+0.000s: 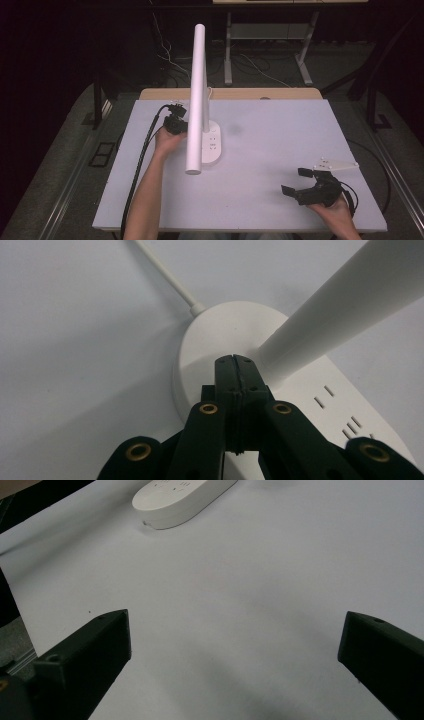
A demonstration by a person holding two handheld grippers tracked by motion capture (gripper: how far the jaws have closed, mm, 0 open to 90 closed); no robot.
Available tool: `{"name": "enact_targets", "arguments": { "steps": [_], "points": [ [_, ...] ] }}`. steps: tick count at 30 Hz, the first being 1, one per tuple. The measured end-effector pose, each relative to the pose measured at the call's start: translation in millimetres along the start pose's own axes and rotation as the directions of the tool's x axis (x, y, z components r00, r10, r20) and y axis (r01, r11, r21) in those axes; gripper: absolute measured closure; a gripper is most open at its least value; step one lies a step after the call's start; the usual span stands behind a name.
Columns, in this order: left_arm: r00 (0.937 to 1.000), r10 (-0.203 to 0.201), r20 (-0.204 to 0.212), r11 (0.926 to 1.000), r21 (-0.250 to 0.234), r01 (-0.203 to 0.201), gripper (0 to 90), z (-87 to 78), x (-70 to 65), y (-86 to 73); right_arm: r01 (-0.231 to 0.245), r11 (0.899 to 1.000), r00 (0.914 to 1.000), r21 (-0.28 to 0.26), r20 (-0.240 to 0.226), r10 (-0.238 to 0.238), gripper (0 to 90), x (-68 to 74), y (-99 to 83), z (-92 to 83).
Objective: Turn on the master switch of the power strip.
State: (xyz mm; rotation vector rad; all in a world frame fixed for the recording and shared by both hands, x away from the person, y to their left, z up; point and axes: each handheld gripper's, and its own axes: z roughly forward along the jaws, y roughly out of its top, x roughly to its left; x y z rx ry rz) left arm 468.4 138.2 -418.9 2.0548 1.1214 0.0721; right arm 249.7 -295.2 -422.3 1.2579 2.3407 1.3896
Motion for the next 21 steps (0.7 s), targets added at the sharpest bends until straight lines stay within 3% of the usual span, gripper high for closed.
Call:
{"name": "enact_targets", "arguments": {
  "steps": [8, 10, 12, 14, 17, 21],
  "points": [
    [0.9999, 0.014, -0.003, 0.9998, 0.016, -0.014, 90.0, 2.6, -6.0, 0.5, 0.000, 1.000, 1.0000, 0.004, -0.005, 0.000, 0.0, 1.5, 0.2, 0.4],
    [0.9999, 0.001, -0.011, 0.9998, 0.021, 0.000, 90.0, 2.6, -6.8, 0.8, 0.008, 1.000, 1.0000, -0.001, -0.004, -0.008, 0.0, 1.2, 0.3, 0.7],
    [0.9990, -0.046, -0.003, 0.9989, 0.014, 0.046, 90.0, 3.5, -5.9, 1.2, 0.010, 1.000, 0.9999, 0.000, -0.005, -0.010, 0.1, 1.2, 0.3, 0.9],
    [0.9985, -0.052, -0.015, 0.9983, 0.025, 0.053, 90.0, 3.8, -7.1, 2.2, 0.009, 1.000, 0.9999, 0.002, -0.006, -0.009, 0.0, 1.7, 0.3, 1.3],
    [0.9992, -0.015, -0.037, 0.9988, 0.045, 0.017, 90.0, 4.1, -9.8, 4.0, 0.009, 1.000, 0.9999, 0.007, -0.010, -0.009, 0.1, 3.5, 0.5, 1.5],
    [0.9986, -0.025, -0.046, 0.9987, 0.043, 0.027, 90.0, 4.4, -10.8, 3.2, 0.018, 1.000, 0.9998, 0.007, -0.012, -0.018, 0.1, 4.4, 0.4, 2.0]
  ]
}}
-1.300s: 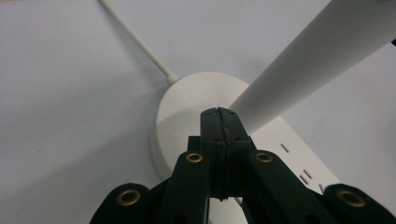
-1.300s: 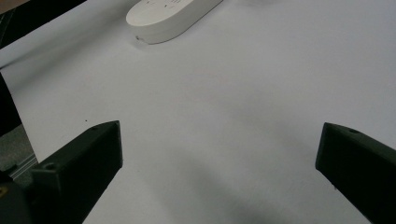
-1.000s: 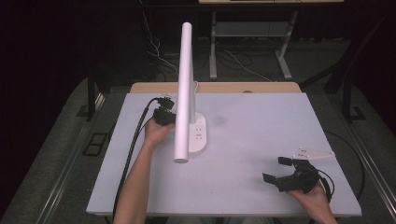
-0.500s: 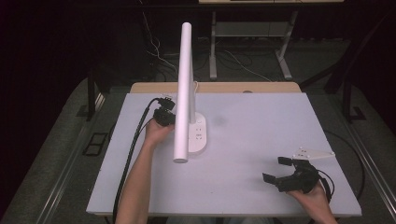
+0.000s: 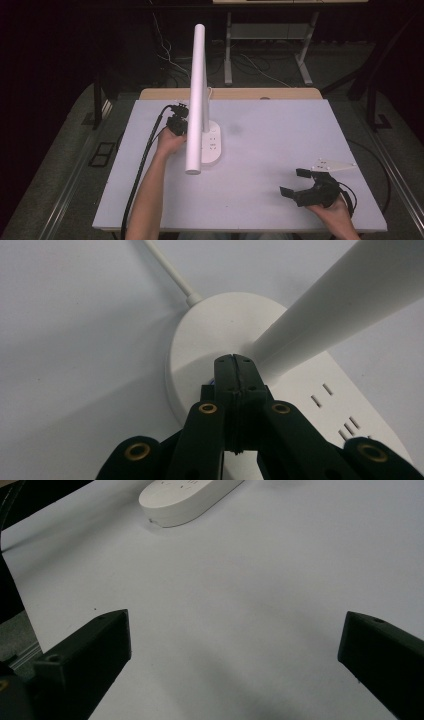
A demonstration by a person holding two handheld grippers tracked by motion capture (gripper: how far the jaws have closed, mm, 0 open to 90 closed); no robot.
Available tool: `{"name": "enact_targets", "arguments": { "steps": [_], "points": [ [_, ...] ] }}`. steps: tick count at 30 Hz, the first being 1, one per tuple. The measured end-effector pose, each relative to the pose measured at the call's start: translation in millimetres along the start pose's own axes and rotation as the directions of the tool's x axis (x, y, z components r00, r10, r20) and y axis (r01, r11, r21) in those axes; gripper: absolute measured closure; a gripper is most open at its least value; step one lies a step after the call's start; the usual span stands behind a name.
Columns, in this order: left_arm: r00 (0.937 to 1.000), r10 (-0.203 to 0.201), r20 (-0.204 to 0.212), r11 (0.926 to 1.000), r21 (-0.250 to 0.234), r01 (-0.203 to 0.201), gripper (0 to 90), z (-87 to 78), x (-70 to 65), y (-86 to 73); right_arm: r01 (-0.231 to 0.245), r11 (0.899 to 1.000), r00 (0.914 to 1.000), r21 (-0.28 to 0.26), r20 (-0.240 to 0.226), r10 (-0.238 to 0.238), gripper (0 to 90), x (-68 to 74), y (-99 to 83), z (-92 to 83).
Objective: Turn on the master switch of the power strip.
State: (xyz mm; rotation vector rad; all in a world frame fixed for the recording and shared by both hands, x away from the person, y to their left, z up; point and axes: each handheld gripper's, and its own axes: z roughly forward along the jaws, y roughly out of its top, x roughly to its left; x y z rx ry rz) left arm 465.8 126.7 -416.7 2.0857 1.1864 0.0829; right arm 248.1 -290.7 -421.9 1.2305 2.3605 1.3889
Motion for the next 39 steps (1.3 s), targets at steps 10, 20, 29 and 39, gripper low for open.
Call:
{"name": "enact_targets", "arguments": {
  "steps": [10, 20, 29, 39],
  "points": [
    [0.9989, -0.003, -0.046, 0.9997, -0.025, 0.002, 90.0, 5.7, -7.1, 1.4, -0.002, 1.000, 1.0000, -0.001, -0.001, 0.002, 0.1, 0.0, 0.1, -0.6],
    [0.9960, 0.021, -0.087, 0.9992, -0.031, -0.024, 90.0, 5.8, -14.0, -0.4, -0.004, 1.000, 1.0000, -0.008, 0.000, 0.004, 0.1, -1.6, -0.4, -4.0],
    [0.9952, 0.028, -0.093, 0.9954, -0.088, -0.036, 90.0, 5.6, -13.9, -9.0, -0.008, 1.000, 1.0000, -0.017, -0.001, 0.008, 0.0, -0.5, -1.0, -6.7],
    [0.9970, -0.011, -0.076, 0.9907, -0.136, 0.001, 90.0, 5.6, -11.0, -15.3, -0.004, 1.000, 1.0000, -0.014, -0.003, 0.004, 0.1, -0.3, -0.7, -5.3]
  ]
}}
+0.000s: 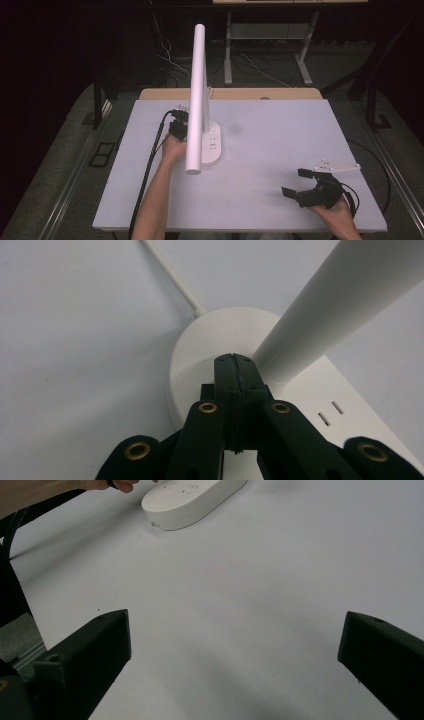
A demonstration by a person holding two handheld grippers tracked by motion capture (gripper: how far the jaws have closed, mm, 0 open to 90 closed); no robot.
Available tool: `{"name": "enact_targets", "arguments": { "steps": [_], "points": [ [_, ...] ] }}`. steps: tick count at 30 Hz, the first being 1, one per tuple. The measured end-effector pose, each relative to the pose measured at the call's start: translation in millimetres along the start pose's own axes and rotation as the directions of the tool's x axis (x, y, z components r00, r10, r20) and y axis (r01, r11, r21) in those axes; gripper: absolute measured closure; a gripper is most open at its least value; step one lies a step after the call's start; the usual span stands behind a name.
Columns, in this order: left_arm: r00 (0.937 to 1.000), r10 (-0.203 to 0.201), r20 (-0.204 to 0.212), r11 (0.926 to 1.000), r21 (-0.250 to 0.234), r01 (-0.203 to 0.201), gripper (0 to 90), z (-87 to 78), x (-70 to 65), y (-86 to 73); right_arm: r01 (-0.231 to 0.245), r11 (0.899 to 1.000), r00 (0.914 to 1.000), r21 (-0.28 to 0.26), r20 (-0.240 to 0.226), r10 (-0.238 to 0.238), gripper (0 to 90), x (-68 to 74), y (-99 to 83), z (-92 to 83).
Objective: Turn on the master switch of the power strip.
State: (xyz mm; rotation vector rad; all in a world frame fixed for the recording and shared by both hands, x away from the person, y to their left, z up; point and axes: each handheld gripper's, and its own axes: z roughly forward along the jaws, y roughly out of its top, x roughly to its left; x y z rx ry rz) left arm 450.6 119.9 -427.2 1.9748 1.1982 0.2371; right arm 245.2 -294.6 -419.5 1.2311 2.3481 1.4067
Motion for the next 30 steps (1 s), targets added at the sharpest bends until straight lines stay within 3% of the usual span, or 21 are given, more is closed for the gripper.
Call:
{"name": "enact_targets", "arguments": {
  "steps": [8, 11, 21, 30],
  "points": [
    [0.9988, -0.034, 0.035, 0.9994, 0.011, 0.034, 90.0, -1.5, 5.7, 2.8, -0.005, 1.000, 1.0000, -0.006, 0.005, 0.005, 0.0, -2.4, -0.6, -1.0],
    [0.9998, -0.006, 0.018, 0.9999, 0.016, 0.005, 90.0, -1.6, 3.2, 4.1, -0.004, 1.000, 1.0000, -0.006, 0.006, 0.004, 0.1, -2.6, -0.4, -1.0],
    [0.9998, -0.012, 0.018, 0.9999, 0.006, 0.012, 89.7, -5.0, 3.0, 5.5, -0.009, 1.000, 0.9999, -0.005, 0.005, 0.009, 0.1, -3.6, -0.3, -1.7],
    [0.9996, 0.026, 0.009, 0.9996, -0.004, -0.026, 89.4, -20.2, 3.6, 10.8, -0.011, 1.000, 0.9999, -0.006, 0.005, 0.011, 0.0, -3.1, -0.3, -1.7]
  ]
}}
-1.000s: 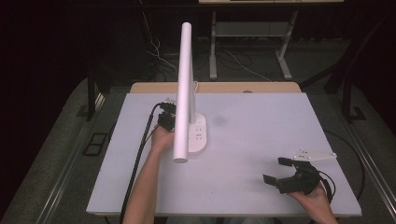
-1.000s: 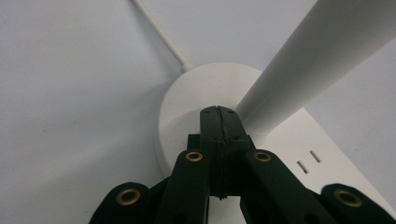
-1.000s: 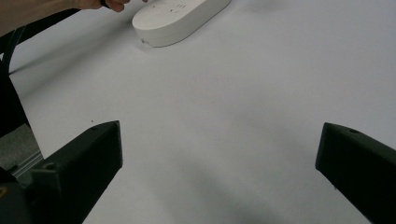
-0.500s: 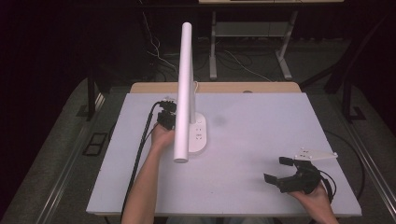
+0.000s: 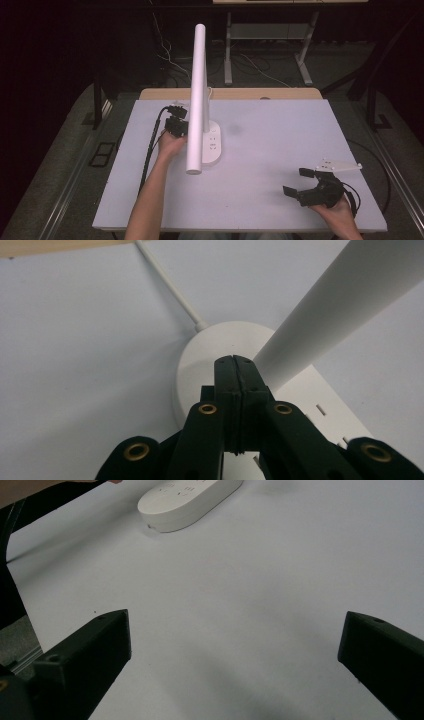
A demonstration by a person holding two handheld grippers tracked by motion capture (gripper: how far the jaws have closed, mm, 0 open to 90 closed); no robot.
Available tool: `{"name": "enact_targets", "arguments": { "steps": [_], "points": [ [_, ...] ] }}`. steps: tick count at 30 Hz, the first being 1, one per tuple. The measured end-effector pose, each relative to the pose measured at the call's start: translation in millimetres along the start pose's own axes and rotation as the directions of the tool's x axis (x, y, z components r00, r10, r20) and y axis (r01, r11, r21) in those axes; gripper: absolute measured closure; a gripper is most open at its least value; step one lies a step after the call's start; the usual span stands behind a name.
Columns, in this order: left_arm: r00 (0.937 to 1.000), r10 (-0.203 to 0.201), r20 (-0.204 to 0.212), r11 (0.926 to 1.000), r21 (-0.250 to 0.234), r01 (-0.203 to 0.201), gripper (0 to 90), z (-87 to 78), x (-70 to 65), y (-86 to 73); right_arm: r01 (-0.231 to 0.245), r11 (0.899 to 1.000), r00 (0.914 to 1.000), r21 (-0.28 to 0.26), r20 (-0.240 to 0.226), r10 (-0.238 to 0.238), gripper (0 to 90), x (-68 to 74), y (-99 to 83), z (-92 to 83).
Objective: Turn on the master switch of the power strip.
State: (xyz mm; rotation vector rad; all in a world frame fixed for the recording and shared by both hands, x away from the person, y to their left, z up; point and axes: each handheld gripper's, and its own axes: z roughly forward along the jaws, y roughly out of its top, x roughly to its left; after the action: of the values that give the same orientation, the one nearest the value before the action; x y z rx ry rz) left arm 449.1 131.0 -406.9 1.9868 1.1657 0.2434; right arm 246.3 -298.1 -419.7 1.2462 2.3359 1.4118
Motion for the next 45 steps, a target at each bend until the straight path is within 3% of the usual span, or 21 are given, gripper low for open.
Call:
{"name": "enact_targets", "arguments": {
  "steps": [6, 15, 19, 24, 28, 33, 36, 45],
  "points": [
    [0.9995, 0.024, -0.018, 0.9997, 0.000, -0.024, 86.2, -14.7, 2.6, 2.7, 0.003, 1.000, 1.0000, 0.002, 0.000, -0.003, 0.1, 0.3, -0.1, 0.0],
    [0.9998, -0.018, 0.001, 0.9996, -0.024, 0.018, 67.5, -37.5, 8.8, 3.3, -0.001, 1.000, 1.0000, -0.001, 0.000, 0.001, 0.0, 0.1, -0.1, -0.5],
    [0.9994, -0.032, 0.012, 0.9990, -0.032, 0.032, 52.1, -46.5, 8.4, 4.0, -0.001, 1.000, 1.0000, -0.001, 0.000, 0.001, 0.0, 0.1, -0.1, -0.4],
    [0.9996, -0.026, -0.007, 0.9987, -0.044, 0.025, 34.9, -57.7, 5.5, 3.0, -0.005, 1.000, 1.0000, 0.001, -0.002, 0.005, 0.1, 0.3, -0.1, -0.7],
    [0.9997, -0.014, 0.018, 0.9978, -0.065, 0.015, 18.5, -66.0, 3.0, -1.1, -0.006, 1.000, 1.0000, -0.003, -0.001, 0.006, 0.0, 0.7, -0.1, -0.6],
    [0.9960, -0.023, 0.086, 0.9971, -0.070, 0.029, 0.0, -72.4, 1.6, -10.5, -0.005, 1.000, 1.0000, -0.009, -0.002, 0.005, 0.1, 0.8, 0.0, -1.1],
    [0.9959, -0.041, 0.081, 0.9947, -0.091, 0.049, 0.0, -77.2, -1.1, -16.9, -0.005, 1.000, 1.0000, -0.009, -0.002, 0.005, 0.0, 0.9, 0.0, -0.9],
    [0.9958, -0.008, 0.092, 0.9905, -0.136, 0.020, 0.0, -93.6, -8.2, -31.4, -0.003, 1.000, 1.0000, -0.009, -0.002, 0.003, 0.1, 1.0, -0.1, -0.7]
  ]
}}
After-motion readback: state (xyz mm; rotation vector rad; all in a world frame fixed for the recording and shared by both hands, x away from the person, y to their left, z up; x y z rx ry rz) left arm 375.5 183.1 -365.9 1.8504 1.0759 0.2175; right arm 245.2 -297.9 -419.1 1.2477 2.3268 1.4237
